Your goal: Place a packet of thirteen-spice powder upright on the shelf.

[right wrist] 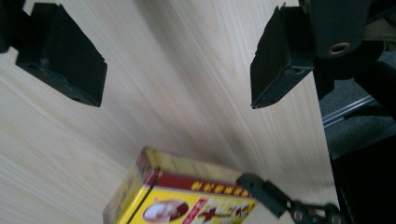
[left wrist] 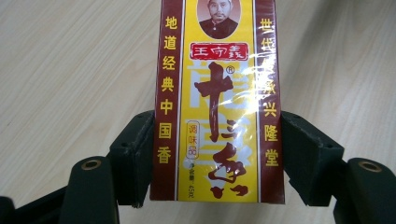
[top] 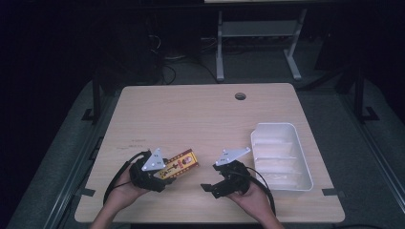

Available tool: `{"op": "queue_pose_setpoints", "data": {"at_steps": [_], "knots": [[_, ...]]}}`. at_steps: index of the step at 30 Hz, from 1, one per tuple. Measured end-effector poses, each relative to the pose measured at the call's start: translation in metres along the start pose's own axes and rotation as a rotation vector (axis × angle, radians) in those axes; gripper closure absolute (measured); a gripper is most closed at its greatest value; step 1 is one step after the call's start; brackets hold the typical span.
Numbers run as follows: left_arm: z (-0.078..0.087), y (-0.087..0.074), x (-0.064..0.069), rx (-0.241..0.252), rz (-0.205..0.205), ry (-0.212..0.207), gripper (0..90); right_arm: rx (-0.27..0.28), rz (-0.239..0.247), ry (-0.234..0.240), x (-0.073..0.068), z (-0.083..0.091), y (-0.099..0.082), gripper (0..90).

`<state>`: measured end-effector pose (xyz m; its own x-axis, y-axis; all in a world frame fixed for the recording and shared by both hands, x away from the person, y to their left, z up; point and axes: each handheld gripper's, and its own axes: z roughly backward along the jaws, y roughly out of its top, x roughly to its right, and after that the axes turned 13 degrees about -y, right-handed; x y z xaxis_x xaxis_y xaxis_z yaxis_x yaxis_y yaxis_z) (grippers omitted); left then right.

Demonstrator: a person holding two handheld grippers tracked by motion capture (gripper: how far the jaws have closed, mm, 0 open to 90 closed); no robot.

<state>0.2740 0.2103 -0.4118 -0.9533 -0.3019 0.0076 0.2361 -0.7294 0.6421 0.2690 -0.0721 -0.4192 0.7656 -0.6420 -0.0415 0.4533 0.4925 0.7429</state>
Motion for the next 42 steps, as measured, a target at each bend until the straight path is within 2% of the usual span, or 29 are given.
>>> {"op": "queue_pose_setpoints", "data": {"at_steps": [4, 10, 13, 15, 18, 21, 24, 26, 27, 28, 30, 31, 34, 35, 36, 37, 38, 39, 41, 42], "knots": [[-0.005, -0.001, 0.012, 0.03, -0.006, 0.013, 32.7, 0.005, -0.016, -0.005, -0.001, -0.001, 0.001, 19.9], [-0.008, -0.004, 0.022, 0.041, -0.011, 0.028, 32.6, 0.003, -0.053, 0.003, 0.001, -0.004, 0.001, 20.5], [-0.01, -0.008, 0.029, 0.056, -0.012, 0.017, 32.6, 0.006, -0.075, 0.003, 0.001, -0.006, 0.001, 22.1], [-0.011, -0.009, 0.032, 0.055, -0.016, 0.008, 32.6, 0.003, -0.077, -0.001, -0.001, -0.008, 0.001, 22.7], [-0.014, -0.009, 0.035, 0.05, -0.026, 0.02, 32.6, 0.003, -0.085, 0.003, -0.002, -0.009, 0.001, 23.0], [-0.02, -0.006, 0.042, 0.053, -0.044, 0.024, 32.7, 0.015, -0.112, 0.016, -0.001, -0.01, 0.001, 27.6], [-0.022, -0.004, 0.045, 0.064, -0.05, 0.026, 32.6, 0.023, -0.153, 0.035, 0.002, -0.011, -0.001, 29.5], [-0.022, -0.002, 0.047, 0.066, -0.057, 0.043, 32.7, 0.029, -0.19, 0.055, 0.006, -0.011, -0.003, 30.4], [-0.021, -0.002, 0.047, 0.085, -0.048, 0.048, 32.7, 0.03, -0.207, 0.059, 0.007, -0.011, -0.004, 30.8], [-0.021, -0.002, 0.047, 0.085, -0.048, 0.048, 32.7, 0.03, -0.207, 0.059, 0.007, -0.011, -0.004, 30.8], [-0.02, -0.002, 0.048, 0.094, -0.044, 0.066, 32.7, 0.034, -0.24, 0.072, 0.01, -0.011, -0.005, 31.5], [-0.018, -0.001, 0.047, 0.117, -0.035, 0.073, 32.7, 0.038, -0.266, 0.085, 0.012, -0.011, -0.006, 32.1], [-0.017, 0.0, 0.048, 0.131, -0.028, 0.075, 32.7, 0.04, -0.284, 0.108, 0.013, -0.012, -0.006, 32.7], [-0.017, 0.001, 0.05, 0.144, -0.033, 0.081, 32.7, 0.044, -0.301, 0.135, 0.012, -0.014, -0.007, 35.4], [-0.017, 0.001, 0.05, 0.144, -0.033, 0.081, 32.6, 0.044, -0.301, 0.135, 0.012, -0.014, -0.007, 35.4], [-0.018, 0.002, 0.05, 0.153, -0.032, 0.076, 32.7, 0.058, -0.318, 0.174, 0.011, -0.015, -0.007, 40.0], [-0.018, 0.002, 0.05, 0.153, -0.032, 0.076, 32.6, 0.058, -0.318, 0.174, 0.011, -0.015, -0.007, 40.0], [-0.02, 0.002, 0.051, 0.157, -0.025, 0.073, 32.6, 0.066, -0.321, 0.194, 0.009, -0.015, -0.006, 43.3], [-0.021, 0.002, 0.05, 0.147, -0.024, 0.071, 32.6, 0.064, -0.322, 0.188, 0.008, -0.015, -0.005, 44.2], [-0.022, 0.001, 0.05, 0.148, -0.021, 0.07, 32.4, 0.078, -0.332, 0.203, 0.009, -0.014, -0.006, 50.3]]}}
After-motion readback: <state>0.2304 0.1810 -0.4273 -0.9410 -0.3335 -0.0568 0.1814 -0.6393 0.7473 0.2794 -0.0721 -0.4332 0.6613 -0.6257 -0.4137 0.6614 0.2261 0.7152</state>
